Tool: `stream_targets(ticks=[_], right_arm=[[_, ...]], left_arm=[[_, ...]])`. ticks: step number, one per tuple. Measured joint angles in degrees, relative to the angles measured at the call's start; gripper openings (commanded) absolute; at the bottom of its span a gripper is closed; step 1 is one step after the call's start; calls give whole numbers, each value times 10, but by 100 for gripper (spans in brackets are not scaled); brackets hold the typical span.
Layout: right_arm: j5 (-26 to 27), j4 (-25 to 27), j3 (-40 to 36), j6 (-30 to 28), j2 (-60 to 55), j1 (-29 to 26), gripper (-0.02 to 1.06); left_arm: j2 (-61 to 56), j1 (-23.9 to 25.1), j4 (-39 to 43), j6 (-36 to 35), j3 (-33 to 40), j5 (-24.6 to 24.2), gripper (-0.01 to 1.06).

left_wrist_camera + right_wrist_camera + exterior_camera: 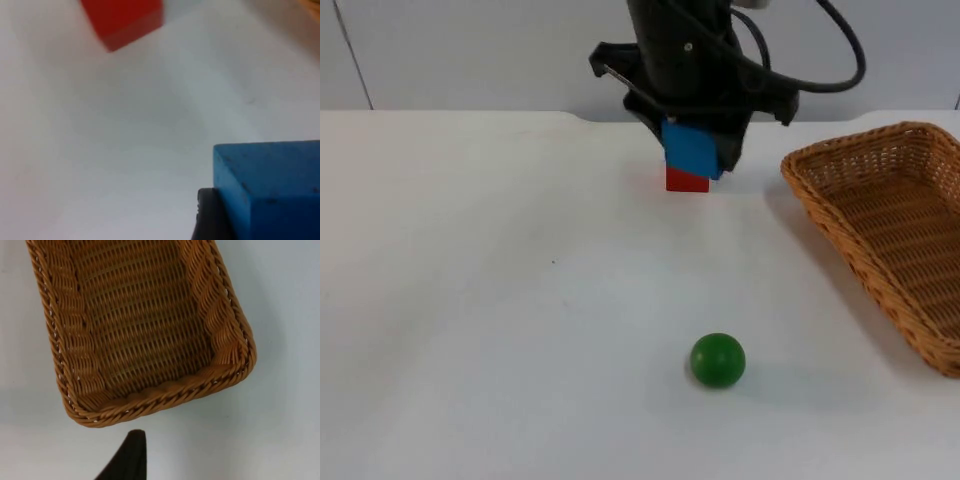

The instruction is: Place all geometric objects except the red cube into the basket.

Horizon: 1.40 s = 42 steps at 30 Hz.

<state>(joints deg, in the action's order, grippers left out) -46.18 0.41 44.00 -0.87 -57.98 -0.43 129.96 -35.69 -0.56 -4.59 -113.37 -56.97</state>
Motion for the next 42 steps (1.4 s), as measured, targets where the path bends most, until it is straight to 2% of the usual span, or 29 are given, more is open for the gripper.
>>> stream_targets(ticks=[4,9,13,14,18,22,28,32,35,38,39,42], right_arm=[[0,0,0,0,0,0,105],[0,0,0,-1,0,0,105],[0,0,0,-1,0,0,105],[0,0,0,-1,0,0,105],[0,0,0,-1,0,0,105],[0,0,0,-1,0,0,105],[0,0,0,-1,0,0,105],[0,0,0,-1,0,0,105],[0,0,0,-1,0,0,105],[0,0,0,-1,0,0,105],[0,0,0,-1,0,0,105],[0,0,0,-2,0,0,105]], left_arm=[[10,-4,-70,46,-4,45,0],[39,-22,-86,58,-42,57,0],[92,-47,-87,60,-117,54,0],[92,-47,-87,60,-117,54,0],[149,-76,-86,70,-219,56,0],[180,-93,-72,86,-265,72,0],[211,-99,-76,108,-273,104,0],[223,-99,-103,155,-273,135,1],[226,-102,-113,174,-275,147,7],[231,-106,-117,184,-276,159,27],[237,-108,-121,189,-276,166,27],[248,-109,-125,191,-276,173,51]])
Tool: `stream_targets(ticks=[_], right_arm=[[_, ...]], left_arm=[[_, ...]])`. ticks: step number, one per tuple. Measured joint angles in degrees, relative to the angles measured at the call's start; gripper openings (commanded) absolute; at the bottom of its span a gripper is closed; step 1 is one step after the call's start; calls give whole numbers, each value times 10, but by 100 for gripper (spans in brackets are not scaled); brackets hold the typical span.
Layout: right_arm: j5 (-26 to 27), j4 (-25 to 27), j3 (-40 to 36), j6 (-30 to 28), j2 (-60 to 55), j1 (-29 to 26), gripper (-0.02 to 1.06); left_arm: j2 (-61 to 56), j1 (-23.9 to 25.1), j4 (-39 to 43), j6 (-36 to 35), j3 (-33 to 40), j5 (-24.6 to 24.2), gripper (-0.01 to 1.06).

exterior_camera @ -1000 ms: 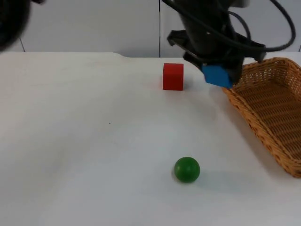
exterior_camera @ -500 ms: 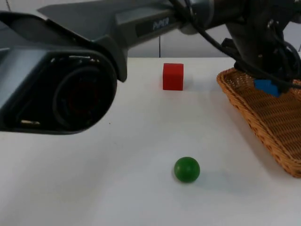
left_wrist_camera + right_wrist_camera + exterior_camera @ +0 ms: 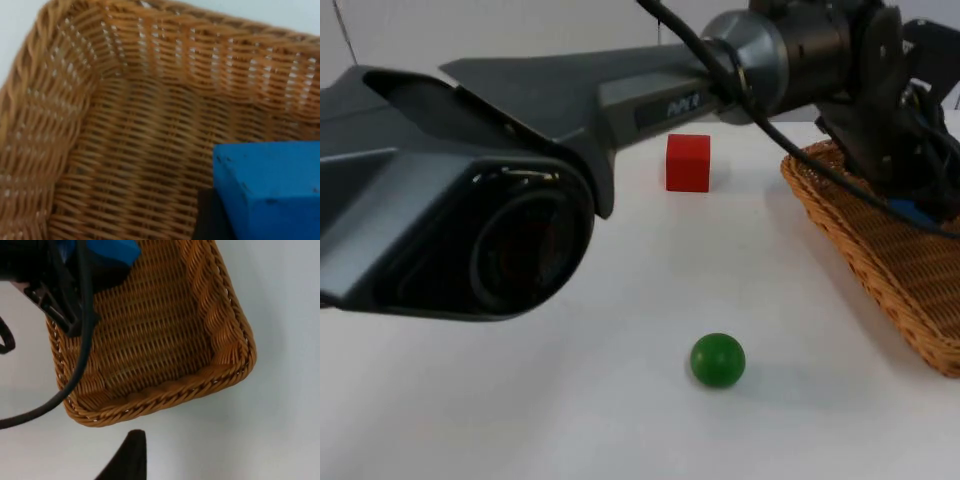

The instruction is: Place all geometric objects except the red cube into the basket.

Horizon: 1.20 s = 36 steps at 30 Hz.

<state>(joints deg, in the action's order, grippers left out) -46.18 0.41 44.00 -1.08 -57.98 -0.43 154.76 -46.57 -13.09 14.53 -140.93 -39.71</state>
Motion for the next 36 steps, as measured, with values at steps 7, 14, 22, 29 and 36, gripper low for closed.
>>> stream_targets(ticks=[7,14,22,29,36], right_arm=[[0,0,0,0,0,0,105],[0,0,0,0,0,0,105],[7,0,0,0,0,0,105],[10,1,0,0,0,0,105],[11,1,0,0,0,0,105]], left_arm=[[3,0,-3,1,0,7,80],[1,0,-24,1,0,-22,82],[-52,0,22,-27,0,-216,82],[-96,0,119,-65,0,-296,82],[-145,0,131,-86,16,-299,82]])
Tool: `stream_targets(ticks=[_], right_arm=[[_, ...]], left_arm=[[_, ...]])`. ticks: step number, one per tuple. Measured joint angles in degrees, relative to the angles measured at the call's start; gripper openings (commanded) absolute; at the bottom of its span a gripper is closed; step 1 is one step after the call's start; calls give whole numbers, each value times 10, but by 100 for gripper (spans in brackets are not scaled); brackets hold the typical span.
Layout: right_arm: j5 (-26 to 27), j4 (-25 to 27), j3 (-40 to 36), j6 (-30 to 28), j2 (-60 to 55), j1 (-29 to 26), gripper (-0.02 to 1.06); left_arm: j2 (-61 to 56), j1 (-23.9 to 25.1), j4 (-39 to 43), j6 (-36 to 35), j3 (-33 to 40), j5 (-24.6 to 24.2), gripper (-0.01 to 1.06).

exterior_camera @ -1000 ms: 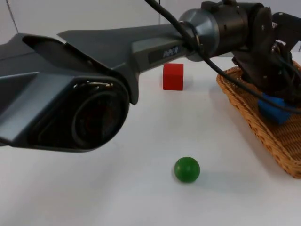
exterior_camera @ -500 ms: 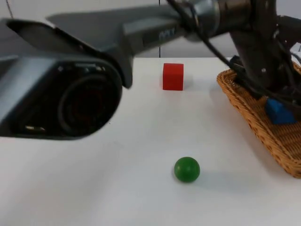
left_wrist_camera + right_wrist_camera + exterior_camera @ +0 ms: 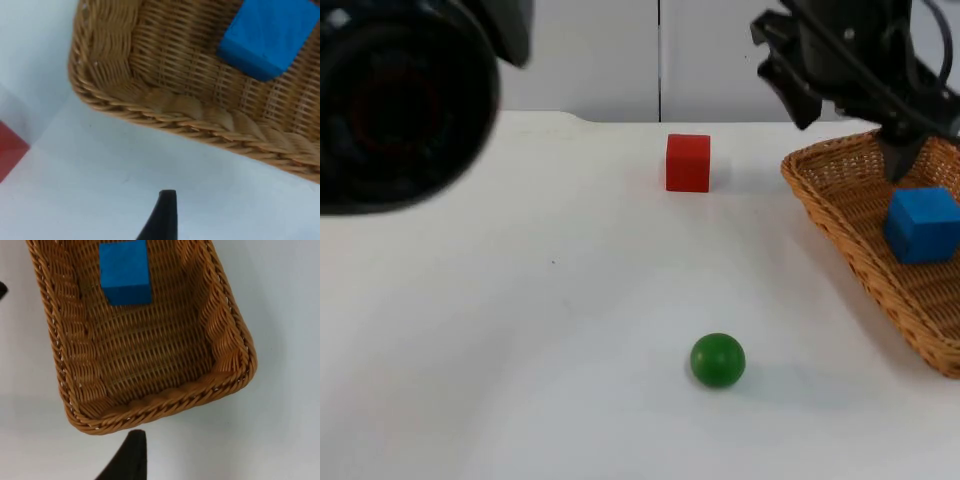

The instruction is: Place all geometric objects except the red cube into the basket.

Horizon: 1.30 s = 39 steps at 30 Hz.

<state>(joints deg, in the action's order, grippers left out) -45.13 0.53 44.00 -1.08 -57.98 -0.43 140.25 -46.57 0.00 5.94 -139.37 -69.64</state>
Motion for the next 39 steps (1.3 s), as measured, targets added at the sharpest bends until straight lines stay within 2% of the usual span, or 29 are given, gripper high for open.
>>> stream_targets(ticks=[7,13,15,18,20,21,22,26,27,28,31,32,35,38,39], right_arm=[[0,0,0,0,0,0,105],[0,0,0,0,0,0,105],[0,0,0,0,0,0,105],[0,0,0,0,0,0,105],[0,0,0,0,0,0,105],[0,0,0,0,0,0,105],[0,0,0,0,0,0,105],[0,0,0,0,0,0,105],[0,0,0,0,0,0,105],[0,0,0,0,0,0,105],[0,0,0,2,0,0,105],[0,0,0,2,0,0,105],[0,0,0,2,0,0,105],[0,1,0,2,0,0,105],[0,1,0,2,0,0,105]], left_arm=[[-34,3,0,0,81,0,82],[-83,30,0,-6,201,-1,82],[-89,33,0,-8,212,-1,82],[-151,51,0,-12,291,5,82],[-192,65,0,-17,367,29,82],[-192,65,0,-17,367,29,82],[-215,72,0,-21,402,49,82],[-313,116,0,-42,568,130,82],[-313,116,0,-42,568,130,82],[-350,141,0,-51,627,149,82],[-429,194,0,-65,728,186,82],[-429,194,0,-65,728,186,82],[-507,252,0,-76,816,214,82],[-583,313,0,-82,888,222,82],[-583,313,0,-82,888,222,82]])
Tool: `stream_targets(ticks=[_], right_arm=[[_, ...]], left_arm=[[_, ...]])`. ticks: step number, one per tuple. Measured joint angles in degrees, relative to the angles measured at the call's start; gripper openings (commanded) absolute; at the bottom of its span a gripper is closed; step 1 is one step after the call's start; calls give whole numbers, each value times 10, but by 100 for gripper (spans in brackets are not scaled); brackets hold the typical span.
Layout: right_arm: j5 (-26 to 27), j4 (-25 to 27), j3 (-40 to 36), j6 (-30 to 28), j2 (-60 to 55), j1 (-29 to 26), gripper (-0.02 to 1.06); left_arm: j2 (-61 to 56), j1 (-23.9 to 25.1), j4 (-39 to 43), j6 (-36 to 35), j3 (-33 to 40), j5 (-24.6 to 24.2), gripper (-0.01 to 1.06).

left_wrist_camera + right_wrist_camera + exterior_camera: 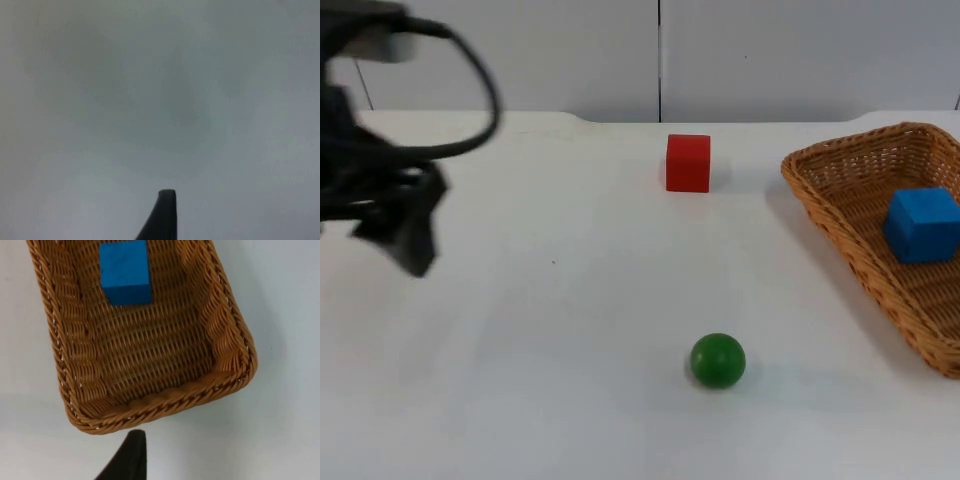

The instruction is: Place all geometric objects except the red cube into the basket.

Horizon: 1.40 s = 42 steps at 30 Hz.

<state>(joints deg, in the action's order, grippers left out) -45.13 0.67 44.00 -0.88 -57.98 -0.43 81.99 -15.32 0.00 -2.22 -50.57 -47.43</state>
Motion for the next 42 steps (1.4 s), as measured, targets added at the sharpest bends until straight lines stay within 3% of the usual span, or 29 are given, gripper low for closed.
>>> stream_targets(ticks=[4,8,11,17,26,33,37,38,42], right_arm=[[-4,0,0,-1,0,0,105],[-4,0,0,-1,0,0,105],[-4,2,0,-1,0,0,105],[-5,8,0,-4,0,0,105],[-13,15,0,-12,0,0,105],[-18,69,0,-71,0,13,105],[-18,79,0,-93,-25,95,105],[-18,79,0,-93,-25,95,105],[-6,79,12,-87,-104,219,105]], left_arm=[[-88,79,0,-1,76,-1,82],[-154,120,0,-2,111,-6,82],[-206,131,0,-2,127,-14,84],[-307,131,-12,-4,154,-21,105],[-382,131,-14,-8,173,-45,105],[-386,131,-19,-8,173,-71,105],[-386,131,-19,-8,173,-77,105],[-386,131,-19,-8,173,-77,105],[-386,131,-19,-9,173,-77,105]])
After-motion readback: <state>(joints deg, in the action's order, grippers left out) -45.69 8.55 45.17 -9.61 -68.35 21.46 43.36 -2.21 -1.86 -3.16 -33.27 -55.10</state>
